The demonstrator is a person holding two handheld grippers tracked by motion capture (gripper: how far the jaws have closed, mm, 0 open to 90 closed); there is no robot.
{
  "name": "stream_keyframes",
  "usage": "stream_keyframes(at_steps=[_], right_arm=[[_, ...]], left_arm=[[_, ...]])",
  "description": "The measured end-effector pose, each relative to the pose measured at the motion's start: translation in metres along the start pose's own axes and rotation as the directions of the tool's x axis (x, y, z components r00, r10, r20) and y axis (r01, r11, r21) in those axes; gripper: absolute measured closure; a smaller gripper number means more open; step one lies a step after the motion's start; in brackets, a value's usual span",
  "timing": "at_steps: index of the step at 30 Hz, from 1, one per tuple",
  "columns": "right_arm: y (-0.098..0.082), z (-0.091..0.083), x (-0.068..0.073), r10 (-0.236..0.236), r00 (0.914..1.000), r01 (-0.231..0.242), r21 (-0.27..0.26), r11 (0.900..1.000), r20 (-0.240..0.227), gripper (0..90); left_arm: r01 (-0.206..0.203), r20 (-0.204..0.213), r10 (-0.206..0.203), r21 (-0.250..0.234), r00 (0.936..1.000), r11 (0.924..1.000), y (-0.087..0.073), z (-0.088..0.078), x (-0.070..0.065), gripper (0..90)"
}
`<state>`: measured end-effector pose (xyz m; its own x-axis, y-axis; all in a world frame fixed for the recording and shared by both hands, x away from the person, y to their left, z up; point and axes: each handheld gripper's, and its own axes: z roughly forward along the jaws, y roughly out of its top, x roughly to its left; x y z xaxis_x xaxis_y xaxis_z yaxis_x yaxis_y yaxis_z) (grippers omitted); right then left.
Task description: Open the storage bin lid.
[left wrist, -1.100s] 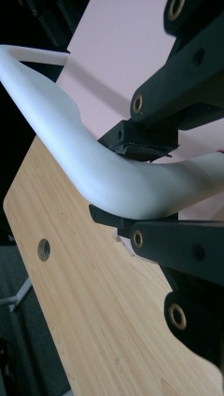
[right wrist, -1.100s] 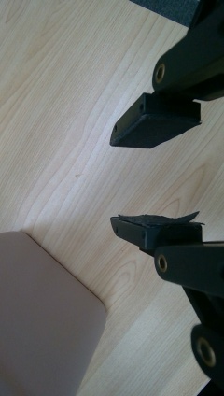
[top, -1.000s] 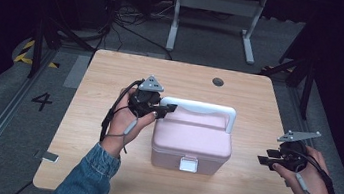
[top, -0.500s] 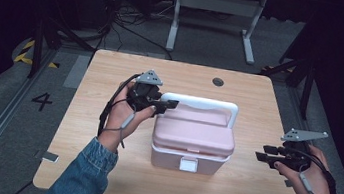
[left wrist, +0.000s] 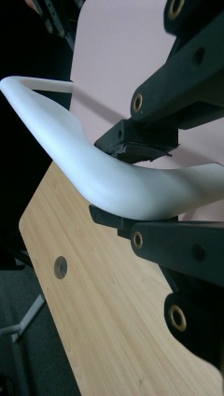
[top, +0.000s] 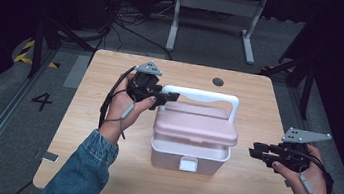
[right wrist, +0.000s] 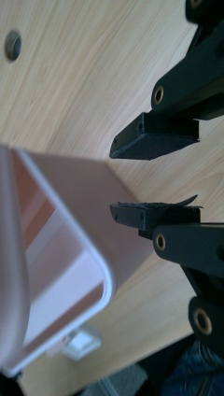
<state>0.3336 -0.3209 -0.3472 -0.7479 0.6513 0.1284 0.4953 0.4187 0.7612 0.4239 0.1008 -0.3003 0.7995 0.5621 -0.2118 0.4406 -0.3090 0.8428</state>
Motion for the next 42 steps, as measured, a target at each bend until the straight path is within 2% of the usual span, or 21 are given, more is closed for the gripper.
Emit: stream_keyframes(at_steps=[3,9,14,15,16,20,23,24,25,26,28,31,34,36,39,42], right_arm=[[0.004,0.002,0.005,-0.038,0.9968,0.035,-0.044,0.998,-0.070,71.1],[0.011,0.010,0.011,-0.071,0.9868,0.058,-0.096,0.994,-0.146,76.3],[0.015,0.025,0.013,-0.109,0.9658,0.074,-0.153,0.986,-0.235,81.5],[0.015,0.025,0.013,-0.109,0.9658,0.074,-0.153,0.986,-0.235,81.5],[0.016,0.031,0.014,-0.126,0.9599,0.086,-0.167,0.982,-0.250,84.7],[0.018,0.038,0.015,-0.137,0.9540,0.078,-0.219,0.973,-0.267,89.5],[0.019,0.040,0.014,-0.140,0.9548,0.070,-0.260,0.963,-0.262,90.0],[0.019,0.040,0.014,-0.140,0.9548,0.070,-0.260,0.963,-0.262,90.0],[0.019,0.041,0.014,-0.136,0.9548,0.061,-0.274,0.960,-0.264,90.0],[0.018,0.043,0.012,-0.124,0.9484,0.030,-0.305,0.952,-0.292,90.0],[0.017,0.044,0.010,-0.114,0.9451,0.010,-0.322,0.947,-0.306,90.0],[0.016,0.044,0.008,-0.112,0.9535,0.017,-0.323,0.946,-0.280,90.0],[0.016,0.043,0.009,-0.115,0.9536,0.019,-0.324,0.946,-0.278,90.0],[0.017,0.043,0.010,-0.122,0.9545,0.029,-0.322,0.946,-0.272,90.0],[0.017,0.043,0.011,-0.126,0.9543,0.034,-0.319,0.947,-0.271,90.0],[0.018,0.043,0.013,-0.132,0.9524,0.039,-0.321,0.946,-0.275,90.0]], left_arm=[[0.008,0.006,-0.008,0.001,1.0000,1.0000,0.002,0.000,0.001,70.5],[0.016,0.008,-0.016,0.000,0.9998,0.9999,0.004,0.001,0.004,70.5],[0.038,0.016,-0.038,-0.017,0.9992,0.9991,0.008,0.003,0.010,70.5],[0.038,0.016,-0.038,-0.017,0.9992,0.9991,0.008,0.003,0.010,70.6],[0.044,0.017,-0.044,-0.020,0.9989,0.9988,0.008,0.004,0.011,70.6],[0.044,0.013,-0.044,-0.020,0.9990,0.9988,0.009,0.004,0.012,70.6],[0.043,0.012,-0.042,-0.018,0.9990,0.9989,0.009,0.004,0.012,70.6],[0.043,0.012,-0.042,-0.018,0.9990,0.9989,0.009,0.004,0.012,70.5],[0.043,0.010,-0.043,-0.010,0.9990,0.9990,0.009,0.003,0.011,70.5],[0.036,0.008,-0.036,-0.010,0.9993,0.9993,0.008,0.004,0.011,69.2],[0.028,0.003,-0.028,0.002,0.9996,0.9996,0.008,0.004,0.010,66.2],[0.025,0.006,-0.025,-0.007,0.9997,0.9997,0.007,0.003,0.010,63.2],[0.017,-0.006,-0.017,-0.004,0.9998,0.9998,0.006,0.002,0.010,58.2],[0.005,-0.013,-0.005,-0.004,0.9999,1.0000,0.005,0.001,0.009,49.9],[-0.022,-0.055,0.022,0.005,0.9982,0.9997,0.002,-0.003,0.008,42.4],[-0.044,-0.089,0.042,-0.012,0.9951,0.9990,-0.001,-0.008,0.007,36.8]])
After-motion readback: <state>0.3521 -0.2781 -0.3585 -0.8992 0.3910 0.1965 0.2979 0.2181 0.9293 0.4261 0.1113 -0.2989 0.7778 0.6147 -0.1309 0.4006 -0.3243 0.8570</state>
